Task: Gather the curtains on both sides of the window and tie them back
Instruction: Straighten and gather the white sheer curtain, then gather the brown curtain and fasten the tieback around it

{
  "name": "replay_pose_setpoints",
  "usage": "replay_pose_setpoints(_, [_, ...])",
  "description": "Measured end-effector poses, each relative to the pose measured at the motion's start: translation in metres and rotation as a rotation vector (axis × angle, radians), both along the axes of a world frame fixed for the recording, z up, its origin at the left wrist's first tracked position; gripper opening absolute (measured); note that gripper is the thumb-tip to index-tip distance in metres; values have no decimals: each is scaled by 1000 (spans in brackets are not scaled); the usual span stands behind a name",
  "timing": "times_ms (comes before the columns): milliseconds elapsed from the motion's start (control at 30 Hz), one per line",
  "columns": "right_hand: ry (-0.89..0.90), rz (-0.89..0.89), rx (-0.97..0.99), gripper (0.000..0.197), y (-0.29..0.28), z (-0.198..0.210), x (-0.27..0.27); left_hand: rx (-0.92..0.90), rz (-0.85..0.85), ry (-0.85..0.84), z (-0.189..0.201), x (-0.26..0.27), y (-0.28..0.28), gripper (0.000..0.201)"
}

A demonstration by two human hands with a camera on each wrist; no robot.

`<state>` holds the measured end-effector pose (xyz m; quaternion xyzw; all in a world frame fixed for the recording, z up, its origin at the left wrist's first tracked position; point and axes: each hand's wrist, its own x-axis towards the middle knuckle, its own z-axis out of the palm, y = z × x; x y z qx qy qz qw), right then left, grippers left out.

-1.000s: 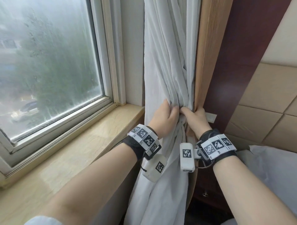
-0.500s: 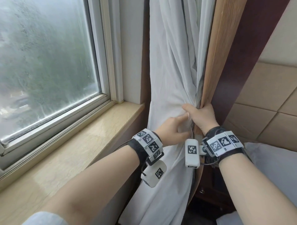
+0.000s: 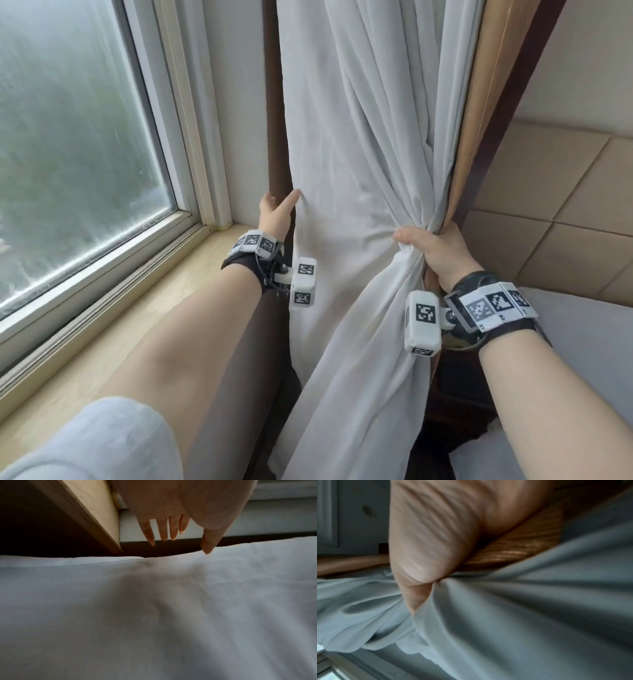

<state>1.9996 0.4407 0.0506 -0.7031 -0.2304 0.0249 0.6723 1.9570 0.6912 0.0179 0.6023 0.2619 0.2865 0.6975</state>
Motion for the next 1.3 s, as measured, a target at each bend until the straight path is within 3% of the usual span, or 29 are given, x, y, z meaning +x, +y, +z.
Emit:
replay_pose_setpoints(67, [5, 29, 7, 24, -3, 1, 1, -7, -53, 25, 2, 8, 4, 86])
replay_pose_setpoints(133, [-1, 39, 15, 23, -3, 3, 1, 41, -89, 21, 6, 12, 1, 51])
replay_pose_setpoints(200, [-2, 18, 22, 22, 1, 4, 3, 78, 1, 14, 9, 14, -7, 24])
replay_pose_setpoints(333, [-10, 3, 26, 23, 14, 4, 2, 75, 99, -83, 11, 17, -20, 32])
replay_pose_setpoints(433, [-14, -6, 12, 23, 23, 3, 0, -95, -27, -149, 21, 8, -30, 23])
replay_pose_setpoints(533, [-26, -11, -16, 28, 33, 0, -4, -113, -233, -175, 30, -5, -44, 78])
replay_pose_setpoints(633, [-34, -4, -35, 21, 39, -1, -11, 10, -326, -201, 45, -26, -65, 97])
replay_pose_setpoints(800, [-39, 26, -24, 27, 43, -1, -22, 280, -304, -167, 48, -49, -94, 94])
replay_pose_setpoints(867, [-55, 16, -58, 22, 43, -1, -26, 338, -297, -86, 52, -54, -104, 100])
replay_pose_setpoints(1000, [-142, -107, -153, 10, 53, -9, -34, 490, -173, 67, 63, -59, -127, 88])
replay_pose_setpoints(1100, [-191, -158, -232, 34, 59, -18, -41, 567, -23, 162, 60, -56, -134, 97])
replay_pose_setpoints(1200, [-294, -46, -427, 39, 57, -17, -49, 464, 41, 208, 57, -57, -134, 89])
replay_pose_setpoints(1300, [-217, 108, -436, 59, 47, -13, -58, 408, 38, 169, 56, -63, -130, 87])
